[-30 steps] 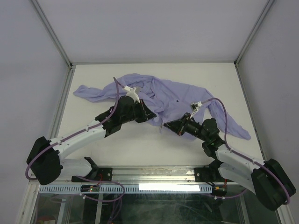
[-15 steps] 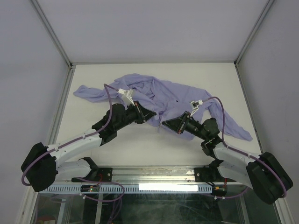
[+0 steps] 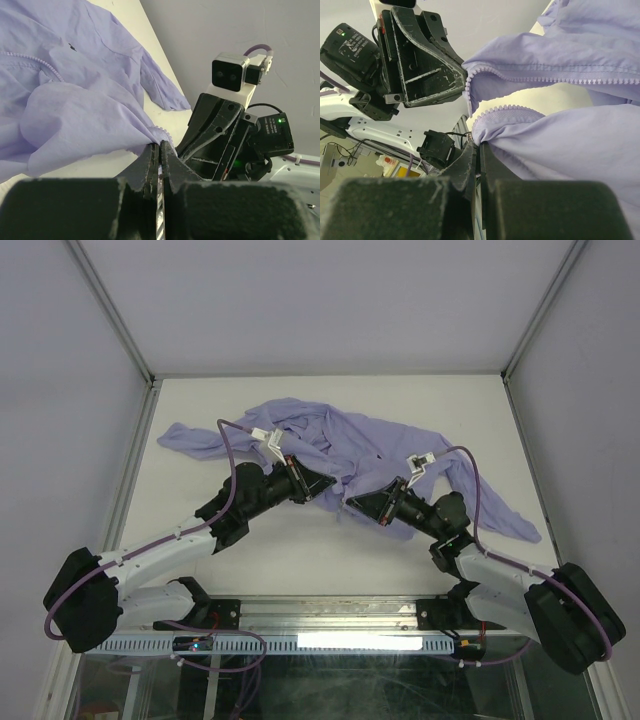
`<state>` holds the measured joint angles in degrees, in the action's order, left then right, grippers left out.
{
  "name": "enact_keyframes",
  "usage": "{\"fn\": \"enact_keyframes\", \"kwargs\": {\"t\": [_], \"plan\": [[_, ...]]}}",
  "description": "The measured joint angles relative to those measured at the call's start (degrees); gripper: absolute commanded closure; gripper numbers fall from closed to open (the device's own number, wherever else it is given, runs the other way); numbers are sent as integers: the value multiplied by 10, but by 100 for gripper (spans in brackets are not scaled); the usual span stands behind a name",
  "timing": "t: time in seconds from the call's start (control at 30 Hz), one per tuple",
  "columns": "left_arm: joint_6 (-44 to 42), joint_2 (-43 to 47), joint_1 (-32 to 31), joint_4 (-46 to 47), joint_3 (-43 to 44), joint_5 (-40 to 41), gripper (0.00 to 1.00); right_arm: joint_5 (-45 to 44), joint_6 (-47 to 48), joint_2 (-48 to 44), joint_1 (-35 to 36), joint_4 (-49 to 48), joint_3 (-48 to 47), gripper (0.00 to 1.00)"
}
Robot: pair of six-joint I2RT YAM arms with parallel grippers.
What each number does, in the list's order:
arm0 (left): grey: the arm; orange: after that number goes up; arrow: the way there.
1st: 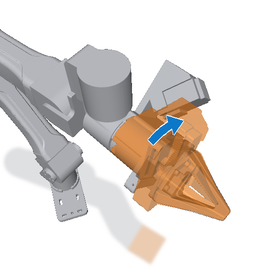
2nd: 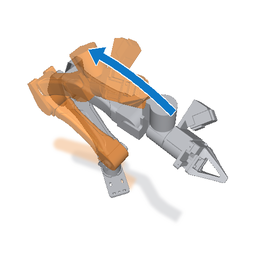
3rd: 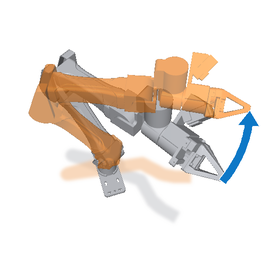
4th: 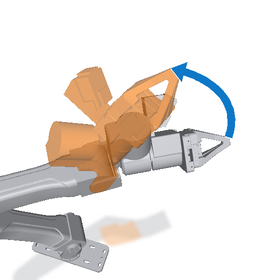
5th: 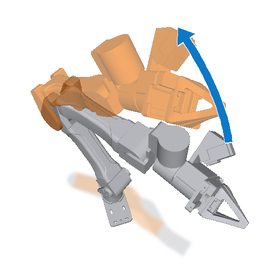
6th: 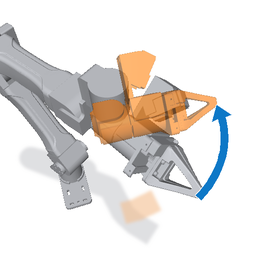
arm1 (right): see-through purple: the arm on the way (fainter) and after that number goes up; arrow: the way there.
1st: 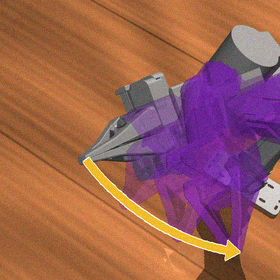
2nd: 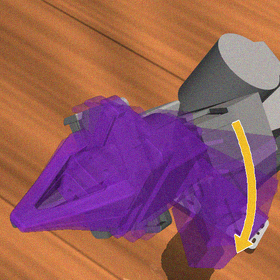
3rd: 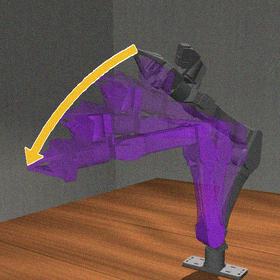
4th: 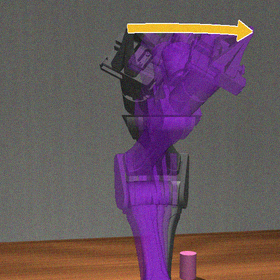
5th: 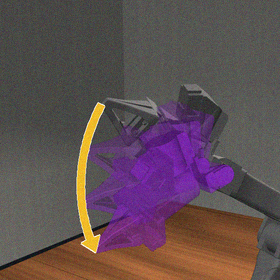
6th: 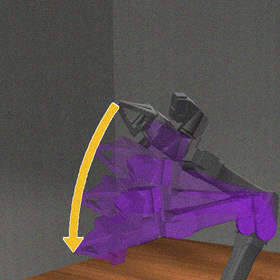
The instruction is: Zip up the jacket
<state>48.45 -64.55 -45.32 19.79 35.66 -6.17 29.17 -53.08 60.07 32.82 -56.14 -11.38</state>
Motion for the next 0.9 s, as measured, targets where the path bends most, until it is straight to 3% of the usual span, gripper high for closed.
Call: {"fn": "enact_keyframes", "kwargs": {"t": [0.9], "plan": [[1,0,0,0,0,-18,100,-30,-11,0,0,-37,0,100]]}}
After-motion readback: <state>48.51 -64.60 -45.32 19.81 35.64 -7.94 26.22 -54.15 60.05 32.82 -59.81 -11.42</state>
